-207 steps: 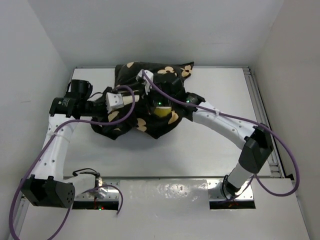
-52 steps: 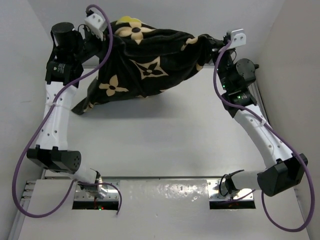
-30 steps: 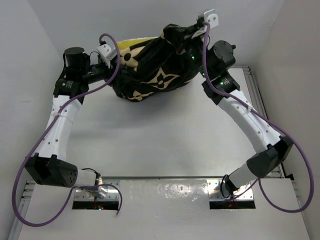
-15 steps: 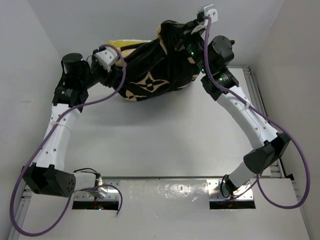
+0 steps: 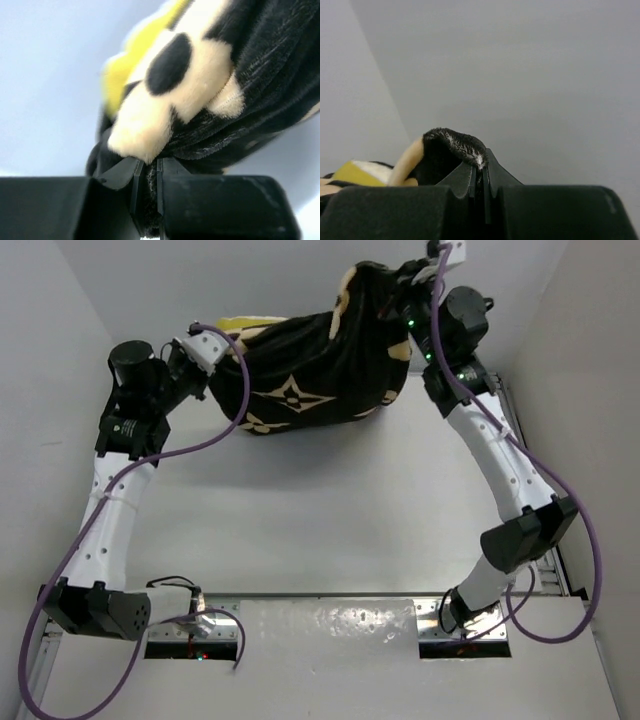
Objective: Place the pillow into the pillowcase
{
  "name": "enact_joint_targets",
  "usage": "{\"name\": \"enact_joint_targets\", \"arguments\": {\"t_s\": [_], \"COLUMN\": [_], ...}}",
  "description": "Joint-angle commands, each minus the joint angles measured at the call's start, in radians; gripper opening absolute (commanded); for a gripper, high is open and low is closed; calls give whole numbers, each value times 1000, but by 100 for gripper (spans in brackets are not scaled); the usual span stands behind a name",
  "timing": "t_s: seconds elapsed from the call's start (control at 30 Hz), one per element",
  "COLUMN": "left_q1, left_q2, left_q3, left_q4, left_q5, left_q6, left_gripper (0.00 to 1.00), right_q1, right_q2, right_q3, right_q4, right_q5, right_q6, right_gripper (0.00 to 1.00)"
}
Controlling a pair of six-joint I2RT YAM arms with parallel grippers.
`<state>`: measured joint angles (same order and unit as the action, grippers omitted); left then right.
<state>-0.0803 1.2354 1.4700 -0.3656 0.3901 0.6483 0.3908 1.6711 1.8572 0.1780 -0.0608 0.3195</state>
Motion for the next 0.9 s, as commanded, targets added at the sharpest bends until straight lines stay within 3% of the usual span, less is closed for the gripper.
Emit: {"name": "enact_joint_targets", "arguments": {"t_s": [0.0,0.1,0.13,0.2,0.23,0.3,0.33,0.43,0.57,0.63,0.7,0.73,0.77,0.87], "left_q1": [51,186,207,240,243,254,260,300,306,297,324,353,420,503], "left_q2": [24,237,353,439,431,354,354,414,320,318,334,348,364,381], "left_q3": [105,494,765,965,1008,951,954,1159,948,952,1025,1065,1101,1133], "left_q4": [219,92,35,-41,29,185,186,94,116,91,161,280,345,517], "left_q5": [-285,-314,-269,-131,-79,-45,-45,22,126,203,300,332,346,406], "left_q6": [-59,-209,-235,-300,-318,-380,-401,-456,-454,-455,-574,-745,-824,-957], "left_gripper": [0,0,0,0,0,0,0,0,0,0,0,0,0,0], "right_q1": [-145,-240,-251,-256,-259,-285,-285,-306,-317,-317,-319,-307,-297,-276], "right_q2": [54,78,66,-29,-69,-203,-252,-390,-404,-372,-375,-385,-396,-436], "right_q3": [117,232,226,147,111,-25,-74,-214,-211,-159,-133,-132,-136,-162], "right_q4": [-11,17,67,118,171,278,320,423,402,382,408,438,451,450], "right_q5": [-8,-54,-62,-65,-69,-77,-70,-48,-89,-117,-166,-177,-189,-157], "right_q6": [117,225,213,158,147,154,158,139,148,174,188,184,176,112], "right_gripper": [0,0,0,0,0,0,0,0,0,0,0,0,0,0]}}
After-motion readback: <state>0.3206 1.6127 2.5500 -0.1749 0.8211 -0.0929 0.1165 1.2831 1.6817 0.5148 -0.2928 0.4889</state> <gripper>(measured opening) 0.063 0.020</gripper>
